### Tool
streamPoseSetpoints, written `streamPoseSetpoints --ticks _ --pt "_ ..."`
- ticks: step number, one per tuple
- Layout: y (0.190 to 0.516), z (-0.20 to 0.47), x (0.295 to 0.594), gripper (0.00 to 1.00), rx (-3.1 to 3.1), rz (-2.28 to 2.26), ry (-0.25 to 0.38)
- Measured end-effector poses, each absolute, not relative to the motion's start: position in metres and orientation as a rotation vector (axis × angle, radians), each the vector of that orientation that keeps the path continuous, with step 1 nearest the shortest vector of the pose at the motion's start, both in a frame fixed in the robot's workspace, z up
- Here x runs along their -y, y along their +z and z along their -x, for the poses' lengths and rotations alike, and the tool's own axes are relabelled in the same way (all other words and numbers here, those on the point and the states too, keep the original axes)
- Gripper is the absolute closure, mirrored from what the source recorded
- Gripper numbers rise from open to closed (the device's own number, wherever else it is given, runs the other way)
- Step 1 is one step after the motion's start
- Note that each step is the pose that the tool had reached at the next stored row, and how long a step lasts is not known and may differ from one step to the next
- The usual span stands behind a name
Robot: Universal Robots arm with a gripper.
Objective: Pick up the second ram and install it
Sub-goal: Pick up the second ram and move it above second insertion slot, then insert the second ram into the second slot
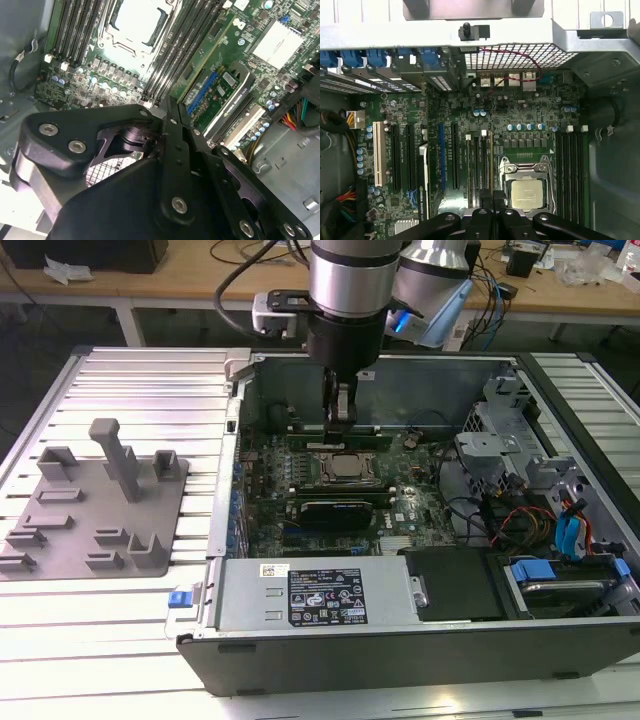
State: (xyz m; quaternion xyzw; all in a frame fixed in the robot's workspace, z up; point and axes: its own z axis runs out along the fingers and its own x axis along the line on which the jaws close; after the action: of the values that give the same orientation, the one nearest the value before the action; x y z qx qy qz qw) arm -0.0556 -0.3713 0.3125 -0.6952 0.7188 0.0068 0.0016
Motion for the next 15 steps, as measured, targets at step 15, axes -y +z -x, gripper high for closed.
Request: streamPoseSetpoints --ticks 15 --pt "0.309 0.0557 0.3696 0.91 -2.256 2.182 0.021"
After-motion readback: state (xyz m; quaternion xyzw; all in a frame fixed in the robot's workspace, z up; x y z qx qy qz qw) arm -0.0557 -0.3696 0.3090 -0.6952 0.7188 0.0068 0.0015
